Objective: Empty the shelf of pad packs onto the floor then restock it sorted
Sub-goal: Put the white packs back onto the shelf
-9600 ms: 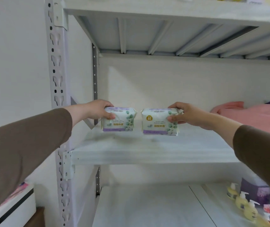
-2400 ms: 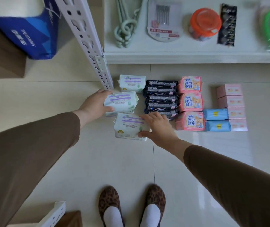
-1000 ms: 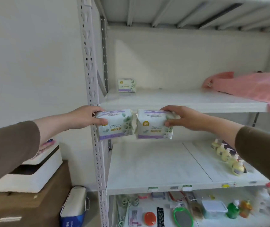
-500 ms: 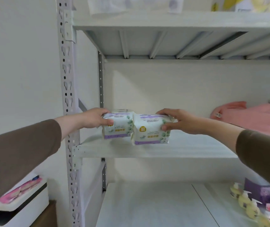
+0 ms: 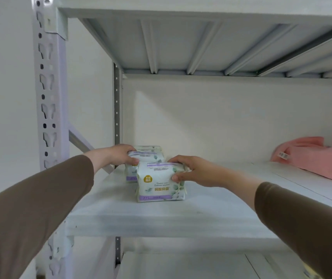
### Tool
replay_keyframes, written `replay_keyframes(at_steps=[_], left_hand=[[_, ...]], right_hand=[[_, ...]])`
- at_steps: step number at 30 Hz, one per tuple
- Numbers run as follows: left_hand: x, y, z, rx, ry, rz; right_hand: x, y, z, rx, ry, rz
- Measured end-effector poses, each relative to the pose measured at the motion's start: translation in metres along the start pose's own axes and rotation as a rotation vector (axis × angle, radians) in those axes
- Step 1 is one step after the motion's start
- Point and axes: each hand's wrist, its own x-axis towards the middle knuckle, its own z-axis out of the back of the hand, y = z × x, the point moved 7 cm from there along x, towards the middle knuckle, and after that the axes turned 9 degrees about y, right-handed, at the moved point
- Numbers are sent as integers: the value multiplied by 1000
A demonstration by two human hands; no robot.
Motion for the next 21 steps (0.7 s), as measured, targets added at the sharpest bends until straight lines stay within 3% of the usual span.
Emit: replay_keyframes(at_steps=[13,21], left_hand=[[53,36,10,10,90,96],[62,32,12,-179,114,112]], right_hand=[[66,-4,-2,-17,-3,-27],[84,-4,-7,-14,-22,-37]])
